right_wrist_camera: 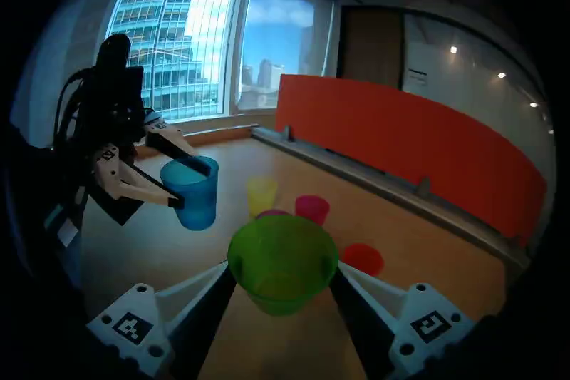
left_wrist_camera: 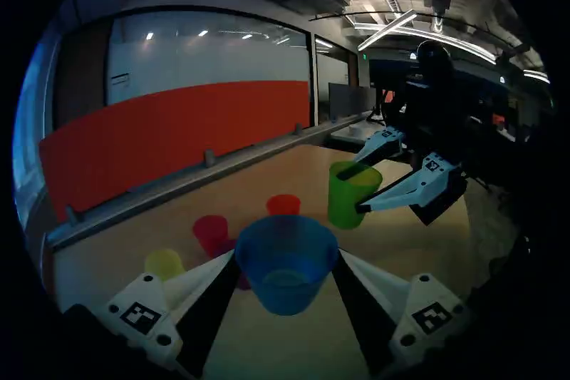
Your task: Pour water
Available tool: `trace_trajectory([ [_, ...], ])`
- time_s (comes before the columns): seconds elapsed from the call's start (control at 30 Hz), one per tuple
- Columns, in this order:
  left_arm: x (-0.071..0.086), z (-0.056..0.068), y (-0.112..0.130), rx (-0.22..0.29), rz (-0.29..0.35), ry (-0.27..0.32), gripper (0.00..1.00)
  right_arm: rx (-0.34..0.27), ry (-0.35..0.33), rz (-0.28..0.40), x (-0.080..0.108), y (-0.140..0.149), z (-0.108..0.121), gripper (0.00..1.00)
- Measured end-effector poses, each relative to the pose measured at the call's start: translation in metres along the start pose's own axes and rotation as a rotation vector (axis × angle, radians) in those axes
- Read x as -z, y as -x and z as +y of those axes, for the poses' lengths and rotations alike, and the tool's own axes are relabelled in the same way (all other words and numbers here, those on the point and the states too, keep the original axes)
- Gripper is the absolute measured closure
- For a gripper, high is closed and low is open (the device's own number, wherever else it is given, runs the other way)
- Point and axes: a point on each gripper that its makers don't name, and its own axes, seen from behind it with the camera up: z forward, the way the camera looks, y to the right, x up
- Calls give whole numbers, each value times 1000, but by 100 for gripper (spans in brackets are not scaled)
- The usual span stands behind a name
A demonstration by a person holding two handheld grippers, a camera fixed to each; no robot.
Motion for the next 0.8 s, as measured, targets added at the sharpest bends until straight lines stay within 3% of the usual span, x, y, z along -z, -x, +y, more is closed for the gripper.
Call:
trace_trajectory([
  [0.5, 29, -2, -49, 13, 135, -45, 14, 20, 41, 112, 23, -51, 2, 10],
  [0.8, 36, 4, -62, 12, 172, -44, 14, 7, 43, 167, 29, -64, -1, 10],
])
